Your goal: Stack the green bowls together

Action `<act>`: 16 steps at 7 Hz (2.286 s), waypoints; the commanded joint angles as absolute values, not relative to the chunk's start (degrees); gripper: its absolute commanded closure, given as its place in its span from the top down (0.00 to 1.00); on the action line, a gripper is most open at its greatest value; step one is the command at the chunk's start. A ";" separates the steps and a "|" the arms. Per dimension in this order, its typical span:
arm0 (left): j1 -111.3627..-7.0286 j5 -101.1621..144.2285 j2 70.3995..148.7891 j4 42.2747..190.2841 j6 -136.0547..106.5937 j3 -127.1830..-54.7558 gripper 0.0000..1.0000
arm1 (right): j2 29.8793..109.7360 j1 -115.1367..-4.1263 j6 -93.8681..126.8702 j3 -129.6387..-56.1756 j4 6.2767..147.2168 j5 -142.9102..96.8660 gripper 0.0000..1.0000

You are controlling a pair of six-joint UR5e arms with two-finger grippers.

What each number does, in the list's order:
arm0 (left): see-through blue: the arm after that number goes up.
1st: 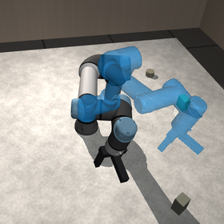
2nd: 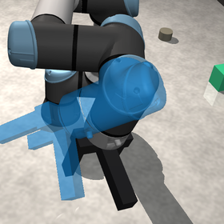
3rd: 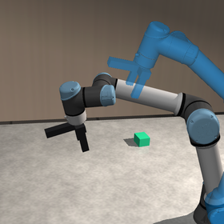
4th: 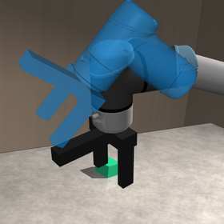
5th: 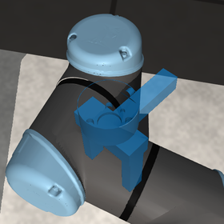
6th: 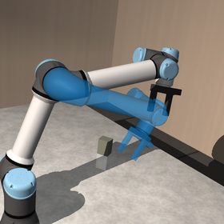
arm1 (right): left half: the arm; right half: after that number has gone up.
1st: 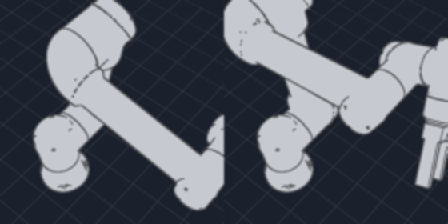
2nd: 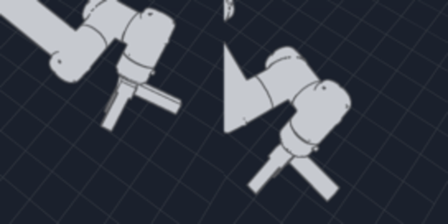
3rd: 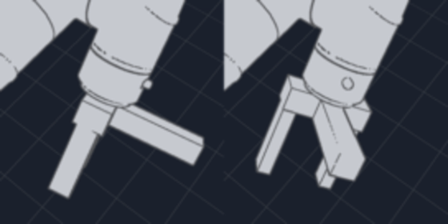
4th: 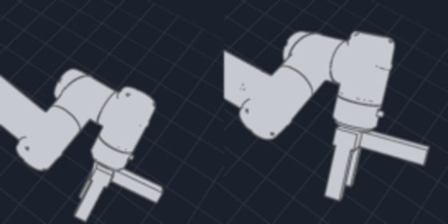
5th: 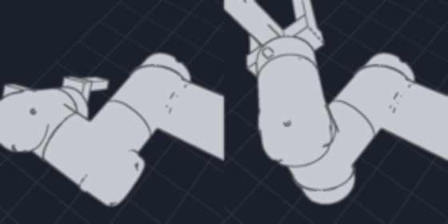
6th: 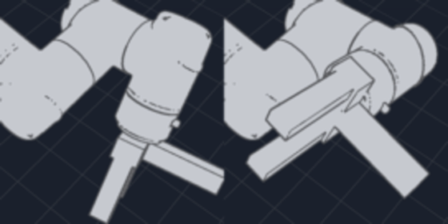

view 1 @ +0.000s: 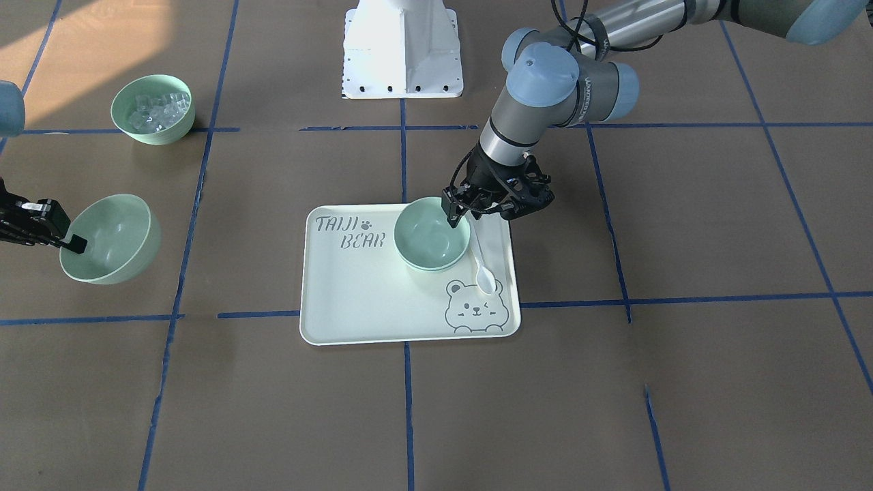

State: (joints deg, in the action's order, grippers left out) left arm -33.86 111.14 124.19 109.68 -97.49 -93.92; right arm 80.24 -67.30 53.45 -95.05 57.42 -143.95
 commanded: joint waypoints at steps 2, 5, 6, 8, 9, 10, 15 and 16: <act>-37.95 111.88 122.79 102.62 -89.34 -98.85 1.00 | 70.96 -61.82 67.72 -95.98 57.48 -143.53 0.00; -45.94 116.54 118.15 96.68 -74.94 -104.57 1.00 | 61.90 -46.54 75.31 -95.19 59.22 -130.40 0.00; -48.14 116.63 116.82 95.29 -69.84 -105.63 1.00 | 57.44 -43.62 75.24 -95.19 65.94 -127.30 0.00; -51.32 116.72 112.70 95.01 -63.58 -107.39 1.00 | 53.28 -37.91 75.32 -93.36 69.26 -119.40 0.00; -52.72 117.94 110.94 95.10 -60.15 -107.66 1.00 | 49.78 -37.36 75.41 -89.16 69.26 -118.57 0.00; -55.08 119.08 109.70 95.10 -57.33 -107.75 1.00 | 48.70 -36.40 75.41 -87.38 69.17 -118.48 0.00; -56.25 119.27 108.72 95.27 -55.11 -107.58 1.00 | 48.43 -35.51 75.15 -86.75 69.00 -118.22 0.32; -56.25 119.18 108.72 95.45 -55.11 -107.49 1.00 | 48.34 -35.51 75.58 -86.75 68.56 -117.52 0.99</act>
State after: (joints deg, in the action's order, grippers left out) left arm -56.24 119.25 108.73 95.31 -55.12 -107.58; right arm 48.45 -35.49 75.27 -86.86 68.96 -118.15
